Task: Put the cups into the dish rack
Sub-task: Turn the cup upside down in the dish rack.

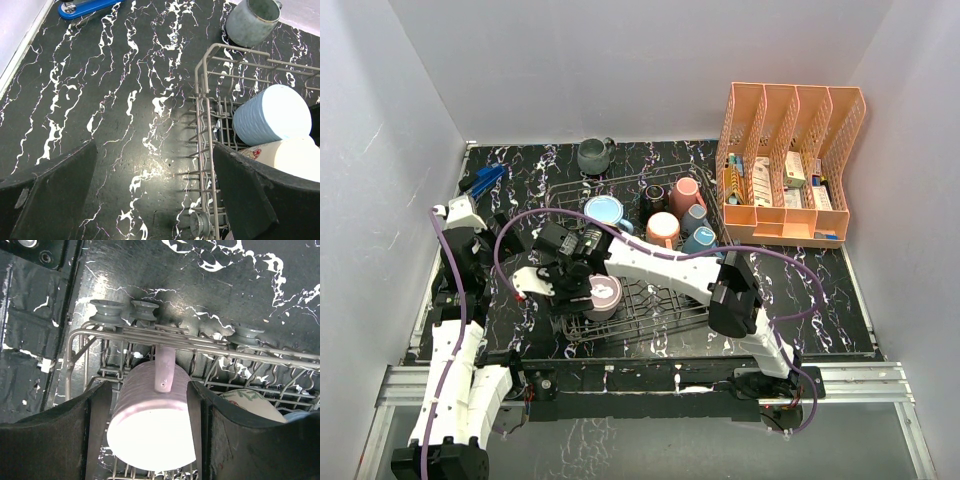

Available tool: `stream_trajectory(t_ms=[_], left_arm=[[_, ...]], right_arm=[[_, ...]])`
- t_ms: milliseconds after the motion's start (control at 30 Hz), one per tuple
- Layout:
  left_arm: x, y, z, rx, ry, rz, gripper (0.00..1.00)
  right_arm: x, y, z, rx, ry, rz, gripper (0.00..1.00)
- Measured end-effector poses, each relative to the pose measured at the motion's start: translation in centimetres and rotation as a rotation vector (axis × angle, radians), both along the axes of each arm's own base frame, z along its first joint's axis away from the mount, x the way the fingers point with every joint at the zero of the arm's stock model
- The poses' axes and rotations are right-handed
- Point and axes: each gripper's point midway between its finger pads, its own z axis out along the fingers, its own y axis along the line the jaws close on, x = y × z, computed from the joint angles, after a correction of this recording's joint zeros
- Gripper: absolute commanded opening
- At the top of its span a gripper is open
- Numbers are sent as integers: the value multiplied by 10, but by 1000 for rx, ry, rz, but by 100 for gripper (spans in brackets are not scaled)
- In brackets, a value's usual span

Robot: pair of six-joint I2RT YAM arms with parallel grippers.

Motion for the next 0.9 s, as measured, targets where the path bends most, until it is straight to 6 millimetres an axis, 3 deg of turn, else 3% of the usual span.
stream_trajectory(t_ms=[333, 467, 633, 767, 900], left_arm=[[0, 0, 1, 6, -3, -2, 97], [0, 0, 1, 6, -3, -2, 97], [0, 0, 0, 6, -2, -3, 97], [0, 0, -1, 5, 3, -5, 97], [1, -1, -3, 4, 10, -8, 97]], right_arm=[[-18, -8, 18, 17, 59, 74, 64], [-22, -14, 39, 60, 76, 96, 47], [-9, -30, 58, 108, 98, 75, 27], [-2, -57, 46, 82, 145, 32, 22], [-12, -74, 20, 21, 195, 28, 18]])
